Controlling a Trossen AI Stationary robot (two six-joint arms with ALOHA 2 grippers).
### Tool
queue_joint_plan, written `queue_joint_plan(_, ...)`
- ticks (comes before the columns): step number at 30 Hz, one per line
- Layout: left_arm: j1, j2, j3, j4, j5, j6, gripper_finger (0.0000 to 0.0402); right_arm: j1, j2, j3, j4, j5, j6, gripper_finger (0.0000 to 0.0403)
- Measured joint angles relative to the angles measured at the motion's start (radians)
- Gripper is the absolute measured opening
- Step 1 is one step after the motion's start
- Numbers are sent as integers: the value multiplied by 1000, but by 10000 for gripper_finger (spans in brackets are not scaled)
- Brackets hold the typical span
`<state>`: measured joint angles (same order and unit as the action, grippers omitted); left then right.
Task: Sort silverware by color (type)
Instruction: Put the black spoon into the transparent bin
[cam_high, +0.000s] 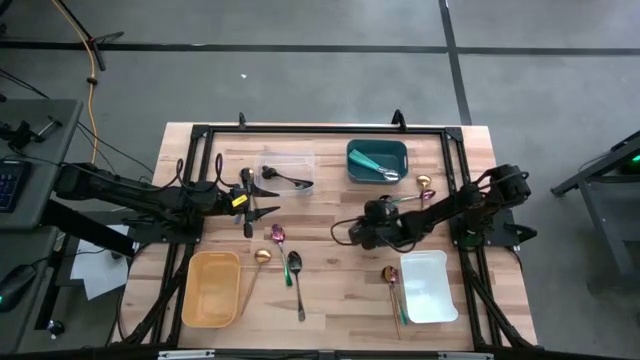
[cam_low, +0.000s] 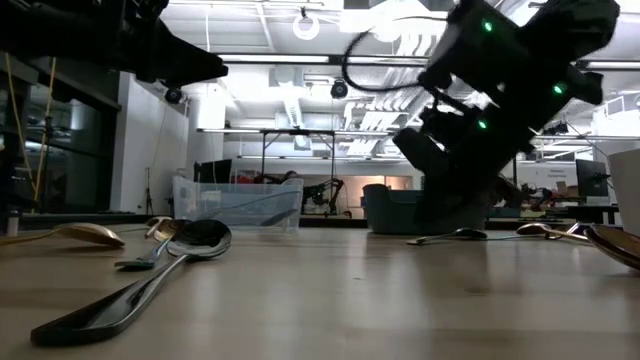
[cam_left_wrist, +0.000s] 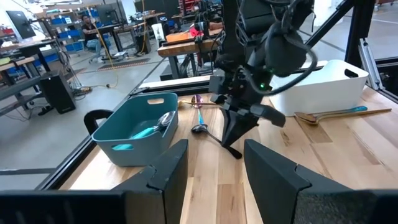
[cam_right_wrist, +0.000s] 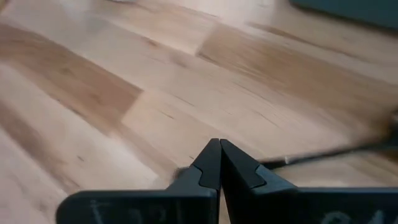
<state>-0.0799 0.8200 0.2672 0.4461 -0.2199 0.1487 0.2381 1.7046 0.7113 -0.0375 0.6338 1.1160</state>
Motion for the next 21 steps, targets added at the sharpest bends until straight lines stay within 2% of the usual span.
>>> queue_joint_plan(6,0,0,0,0,0,19,149,1,-33,103,-49,1,-144,0)
queue_joint_plan(10,0,0,-1,-6,0,12,149,-2,-45,189,-196,9,-172,0)
queue_joint_plan(16,0,0,-1,-7,0,2,149,-14,-44,266,-489,-10,-20,0)
queue_joint_plan(21,0,0,-1,-8,0,1,150,-21,-44,276,-666,-97,107,0)
